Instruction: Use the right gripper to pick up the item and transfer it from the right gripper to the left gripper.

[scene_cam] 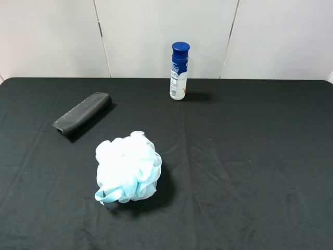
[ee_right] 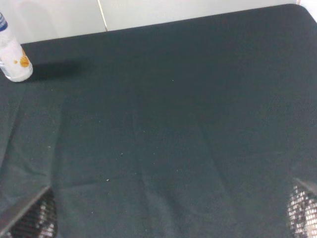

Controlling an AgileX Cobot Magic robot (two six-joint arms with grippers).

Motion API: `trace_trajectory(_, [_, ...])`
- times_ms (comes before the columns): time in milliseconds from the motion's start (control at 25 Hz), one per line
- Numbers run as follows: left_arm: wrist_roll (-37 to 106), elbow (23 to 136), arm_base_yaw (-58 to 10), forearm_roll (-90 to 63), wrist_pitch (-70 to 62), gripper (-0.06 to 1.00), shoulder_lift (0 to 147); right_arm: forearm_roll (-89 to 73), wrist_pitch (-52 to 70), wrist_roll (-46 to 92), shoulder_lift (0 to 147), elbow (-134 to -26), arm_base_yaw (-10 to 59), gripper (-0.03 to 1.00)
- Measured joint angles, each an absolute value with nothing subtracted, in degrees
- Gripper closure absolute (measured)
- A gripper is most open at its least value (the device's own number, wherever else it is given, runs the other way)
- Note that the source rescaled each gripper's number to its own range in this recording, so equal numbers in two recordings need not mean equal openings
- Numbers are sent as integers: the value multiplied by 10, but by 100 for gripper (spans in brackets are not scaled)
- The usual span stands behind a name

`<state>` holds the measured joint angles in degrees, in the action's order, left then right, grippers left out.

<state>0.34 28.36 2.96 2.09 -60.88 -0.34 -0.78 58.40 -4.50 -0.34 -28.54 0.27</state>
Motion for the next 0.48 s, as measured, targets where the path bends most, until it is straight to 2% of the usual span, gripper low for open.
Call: trace_trajectory(480, [3, 284, 30, 21, -609, -6, -3, -8, 584, -45, -3, -285, 3, -3])
